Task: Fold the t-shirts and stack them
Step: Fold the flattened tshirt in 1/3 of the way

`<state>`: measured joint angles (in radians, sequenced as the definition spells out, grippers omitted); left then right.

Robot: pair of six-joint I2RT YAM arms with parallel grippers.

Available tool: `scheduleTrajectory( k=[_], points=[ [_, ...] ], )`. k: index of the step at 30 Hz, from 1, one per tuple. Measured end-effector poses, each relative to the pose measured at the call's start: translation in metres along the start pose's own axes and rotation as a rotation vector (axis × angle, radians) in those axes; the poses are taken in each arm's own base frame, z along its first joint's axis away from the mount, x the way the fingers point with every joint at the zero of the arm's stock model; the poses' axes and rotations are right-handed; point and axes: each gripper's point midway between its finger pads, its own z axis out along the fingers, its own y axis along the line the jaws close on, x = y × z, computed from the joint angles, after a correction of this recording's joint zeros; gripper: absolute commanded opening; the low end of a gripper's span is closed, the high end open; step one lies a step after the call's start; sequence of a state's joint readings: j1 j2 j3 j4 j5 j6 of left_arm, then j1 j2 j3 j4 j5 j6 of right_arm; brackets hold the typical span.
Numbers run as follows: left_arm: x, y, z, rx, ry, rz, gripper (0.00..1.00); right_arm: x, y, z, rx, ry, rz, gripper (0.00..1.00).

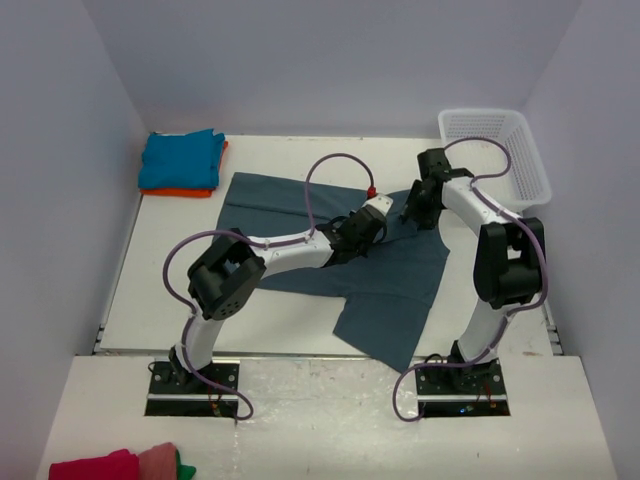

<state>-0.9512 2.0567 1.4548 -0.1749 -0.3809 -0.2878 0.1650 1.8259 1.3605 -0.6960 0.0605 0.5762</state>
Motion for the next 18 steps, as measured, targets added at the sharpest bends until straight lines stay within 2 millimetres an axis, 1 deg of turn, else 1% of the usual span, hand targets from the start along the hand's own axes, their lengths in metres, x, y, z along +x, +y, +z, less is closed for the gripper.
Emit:
scheduleTrajectory(
  k=[2, 6, 11, 15, 18],
  points=[
    [0.0, -0.001, 0.0, 0.003, -0.001, 0.0, 0.0, -0.007, 0.0, 0.003, 0.002, -0.003, 0.009, 0.47],
    [-0.005, -0.002, -0.001, 0.009, -0.009, -0.003, 0.0, -0.011, -0.005, 0.006, 0.011, -0.002, 0.023, 0.45],
    [-0.017, -0.005, -0.002, 0.019, -0.032, -0.011, 0.0, -0.01, -0.012, 0.008, 0.034, 0.024, 0.032, 0.44],
    [-0.025, -0.007, -0.004, 0.026, -0.048, -0.017, 0.0, -0.003, -0.019, 0.019, 0.062, 0.06, 0.034, 0.43],
    [-0.027, -0.008, -0.004, 0.029, -0.051, -0.019, 0.0, 0.001, -0.023, 0.026, 0.078, 0.082, 0.035, 0.42]
  ],
)
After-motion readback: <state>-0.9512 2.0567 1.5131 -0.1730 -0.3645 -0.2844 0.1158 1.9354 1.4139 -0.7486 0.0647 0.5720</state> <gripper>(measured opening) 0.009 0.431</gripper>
